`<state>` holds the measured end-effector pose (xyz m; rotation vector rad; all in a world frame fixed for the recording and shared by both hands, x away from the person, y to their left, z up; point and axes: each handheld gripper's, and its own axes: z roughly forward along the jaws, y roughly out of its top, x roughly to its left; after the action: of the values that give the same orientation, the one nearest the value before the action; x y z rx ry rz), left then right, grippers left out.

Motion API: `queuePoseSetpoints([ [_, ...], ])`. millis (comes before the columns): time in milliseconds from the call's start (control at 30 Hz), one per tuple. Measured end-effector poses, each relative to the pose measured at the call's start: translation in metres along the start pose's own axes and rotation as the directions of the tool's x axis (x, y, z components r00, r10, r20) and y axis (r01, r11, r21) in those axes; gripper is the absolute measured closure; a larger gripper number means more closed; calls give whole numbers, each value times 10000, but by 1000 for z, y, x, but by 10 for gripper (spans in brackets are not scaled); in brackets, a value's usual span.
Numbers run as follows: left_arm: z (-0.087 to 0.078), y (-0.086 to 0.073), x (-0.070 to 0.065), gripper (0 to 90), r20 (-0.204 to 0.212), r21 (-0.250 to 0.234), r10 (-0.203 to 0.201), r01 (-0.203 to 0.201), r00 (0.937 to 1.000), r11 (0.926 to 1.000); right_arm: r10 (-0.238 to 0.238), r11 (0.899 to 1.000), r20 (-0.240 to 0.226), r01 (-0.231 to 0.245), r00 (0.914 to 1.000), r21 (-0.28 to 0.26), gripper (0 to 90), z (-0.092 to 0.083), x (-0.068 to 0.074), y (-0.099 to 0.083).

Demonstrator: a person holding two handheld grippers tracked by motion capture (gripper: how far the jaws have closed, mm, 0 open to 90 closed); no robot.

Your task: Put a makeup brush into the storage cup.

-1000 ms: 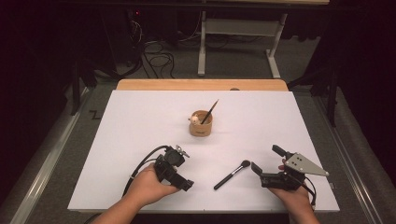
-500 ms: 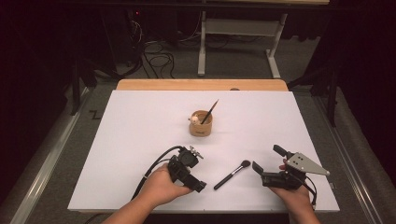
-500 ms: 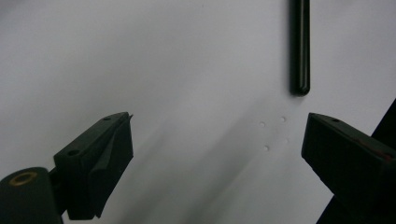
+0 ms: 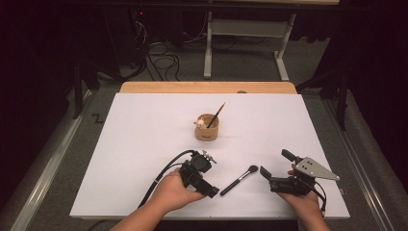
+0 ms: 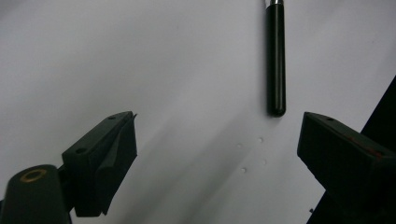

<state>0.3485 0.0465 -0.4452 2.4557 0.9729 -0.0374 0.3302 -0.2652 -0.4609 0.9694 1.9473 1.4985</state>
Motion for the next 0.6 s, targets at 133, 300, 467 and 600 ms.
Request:
queuePoseSetpoints([
  [133,3,3,-3,141,17,112,149,-149,9999,9998,1,10000,-4,-1,10000,5,3,0,0,0],
  [300,6,7,-6,153,77,104,149,-150,9999,9998,7,10000,-10,-7,10000,-2,3,0,0,0],
  [467,8,9,-8,182,44,78,189,-189,9998,9998,38,10000,-27,-38,10000,-20,3,0,-1,-1],
  [600,10,11,-10,222,103,50,176,-177,9998,9998,62,10000,-28,-62,10000,-18,3,0,-1,-1],
])
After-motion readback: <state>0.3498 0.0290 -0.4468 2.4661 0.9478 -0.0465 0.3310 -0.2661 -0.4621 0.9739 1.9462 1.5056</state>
